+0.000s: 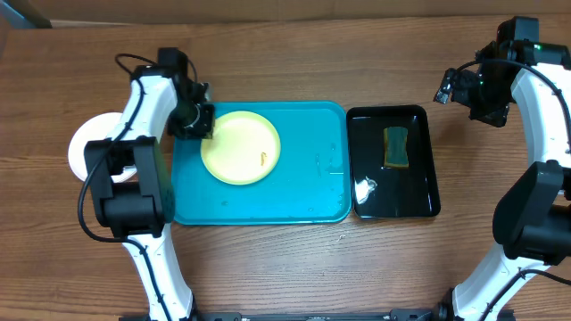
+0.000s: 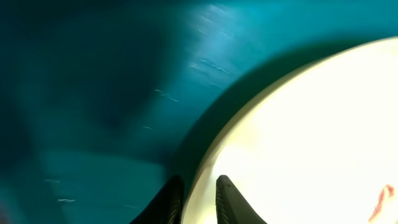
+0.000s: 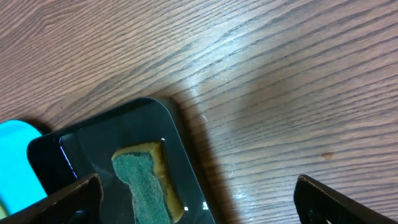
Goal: Clean dirty plates on tray and stack at the side
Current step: 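Lower the right gripper into the black tray and grasp the sponge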
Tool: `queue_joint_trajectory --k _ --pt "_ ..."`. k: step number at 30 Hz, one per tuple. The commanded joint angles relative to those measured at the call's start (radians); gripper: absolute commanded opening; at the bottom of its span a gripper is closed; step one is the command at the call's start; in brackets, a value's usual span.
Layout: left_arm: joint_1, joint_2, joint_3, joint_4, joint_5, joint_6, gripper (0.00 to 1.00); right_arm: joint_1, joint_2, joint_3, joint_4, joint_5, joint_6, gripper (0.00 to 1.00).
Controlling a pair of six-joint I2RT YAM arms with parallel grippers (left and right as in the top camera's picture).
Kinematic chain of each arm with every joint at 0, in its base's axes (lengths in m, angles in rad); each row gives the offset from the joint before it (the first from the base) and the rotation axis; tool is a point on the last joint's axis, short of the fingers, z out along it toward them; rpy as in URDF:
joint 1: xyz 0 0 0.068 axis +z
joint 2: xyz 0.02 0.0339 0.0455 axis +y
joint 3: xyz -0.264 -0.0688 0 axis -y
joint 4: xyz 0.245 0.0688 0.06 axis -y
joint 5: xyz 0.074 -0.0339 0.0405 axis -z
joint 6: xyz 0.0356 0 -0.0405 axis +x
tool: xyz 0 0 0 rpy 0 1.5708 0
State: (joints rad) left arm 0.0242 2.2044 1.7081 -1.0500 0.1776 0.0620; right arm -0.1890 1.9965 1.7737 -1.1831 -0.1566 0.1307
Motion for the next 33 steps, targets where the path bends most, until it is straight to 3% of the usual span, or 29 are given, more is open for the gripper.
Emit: queue_joint_trajectory --k 1,10,15,17,20,27,30,33 --pt "-0.041 0.01 -0.004 -0.04 0.079 -0.011 0.21 -0.002 -0.016 0.01 0.003 -0.001 0.004 1.0" --pt "-0.096 0.01 -0.004 -0.016 0.051 -0.024 0.38 -0.002 -0.016 0.01 0.003 -0.001 0.004 1.0" --pt "-0.096 0.01 -0.004 0.037 -0.025 -0.024 0.39 -0.002 -0.016 0.01 0.003 -0.001 0.004 1.0" --pt "-0.098 0.01 -0.004 0.041 -0.028 -0.024 0.36 -0.002 -0.016 0.01 0.003 -0.001 0.004 1.0" --pt "-0.099 0.01 -0.018 0.038 -0.028 -0.034 0.23 -0.002 -0.016 0.01 0.003 -0.001 0.004 1.0" --pt "-0.11 0.01 -0.091 0.065 -0.027 -0.059 0.21 -0.002 -0.016 0.01 0.037 -0.003 0.005 1.0" --pt "-0.113 0.01 -0.105 0.058 -0.027 -0.062 0.17 -0.001 -0.016 0.01 0.032 -0.17 0.041 1.0" --pt "-0.113 0.01 -0.105 0.045 -0.037 -0.11 0.11 -0.001 -0.016 0.01 -0.021 -0.318 -0.06 1.0"
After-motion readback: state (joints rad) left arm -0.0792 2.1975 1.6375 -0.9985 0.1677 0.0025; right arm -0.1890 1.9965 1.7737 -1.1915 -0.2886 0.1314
